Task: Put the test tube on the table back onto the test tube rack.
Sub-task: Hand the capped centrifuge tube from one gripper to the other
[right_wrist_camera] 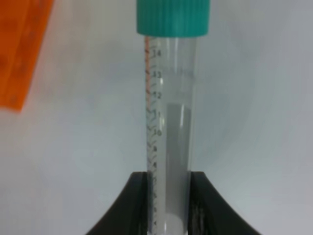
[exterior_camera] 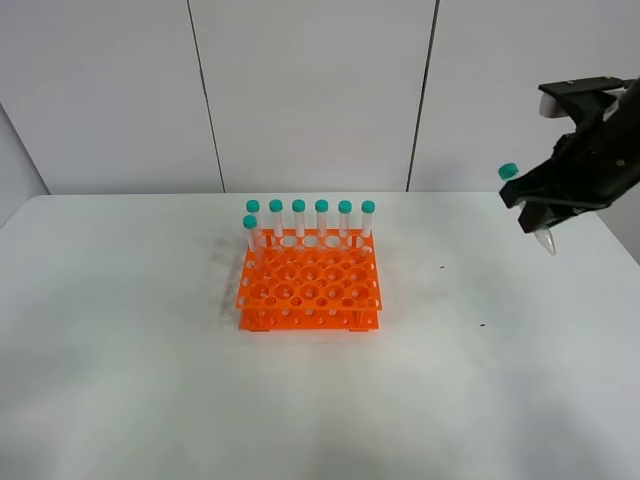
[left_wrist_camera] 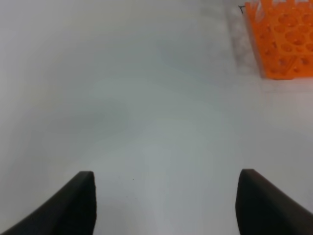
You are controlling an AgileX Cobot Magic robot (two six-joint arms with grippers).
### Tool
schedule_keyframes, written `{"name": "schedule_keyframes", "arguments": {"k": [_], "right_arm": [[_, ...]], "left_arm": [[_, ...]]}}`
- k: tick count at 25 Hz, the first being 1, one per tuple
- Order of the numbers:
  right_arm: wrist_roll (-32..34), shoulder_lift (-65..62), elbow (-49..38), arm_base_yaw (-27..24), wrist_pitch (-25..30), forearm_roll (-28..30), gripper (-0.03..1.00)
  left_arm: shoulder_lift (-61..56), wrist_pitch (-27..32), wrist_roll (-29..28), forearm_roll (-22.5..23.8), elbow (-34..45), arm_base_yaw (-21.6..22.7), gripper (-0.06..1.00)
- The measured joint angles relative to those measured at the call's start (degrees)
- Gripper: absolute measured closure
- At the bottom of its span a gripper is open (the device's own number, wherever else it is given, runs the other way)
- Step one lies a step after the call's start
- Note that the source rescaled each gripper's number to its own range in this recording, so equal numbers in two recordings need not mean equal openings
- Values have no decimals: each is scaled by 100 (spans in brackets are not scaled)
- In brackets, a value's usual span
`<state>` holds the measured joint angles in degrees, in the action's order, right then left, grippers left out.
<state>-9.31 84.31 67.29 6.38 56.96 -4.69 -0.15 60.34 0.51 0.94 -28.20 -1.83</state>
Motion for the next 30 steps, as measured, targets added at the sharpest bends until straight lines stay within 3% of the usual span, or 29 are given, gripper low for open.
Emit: {"name": "schedule_keyframes", "arguments": {"k": [6, 11, 13, 15, 18, 21, 24, 30], "right_arm": [[-853, -333, -312, 109, -267, -429, 96], [-1590, -333, -278, 1005, -959, -1150, 96], [-2233, -333, -361, 1354, -1287, -1715, 96], [-3247, -345, -543, 1501, -1519, -2674, 96], [-4681, -350, -1095, 1501, -1566, -4099, 96], [-5763, -350, -1647, 1570, -1541, -5069, 96], [-6123, -350, -1886, 1795, -1655, -5546, 96], [-6194, -355, -1919, 2048, -2190, -5988, 96]], "left_arm": [[0, 0, 0, 0, 0, 0, 7], [0, 0, 0, 0, 0, 0, 7], [0, 0, 0, 0, 0, 0, 7], [0, 0, 0, 0, 0, 0, 7], [0, 0, 0, 0, 0, 0, 7], [0, 0, 0, 0, 0, 0, 7], [0, 0, 0, 0, 0, 0, 7], [20, -34, -51, -26, -112, 0, 7]]}}
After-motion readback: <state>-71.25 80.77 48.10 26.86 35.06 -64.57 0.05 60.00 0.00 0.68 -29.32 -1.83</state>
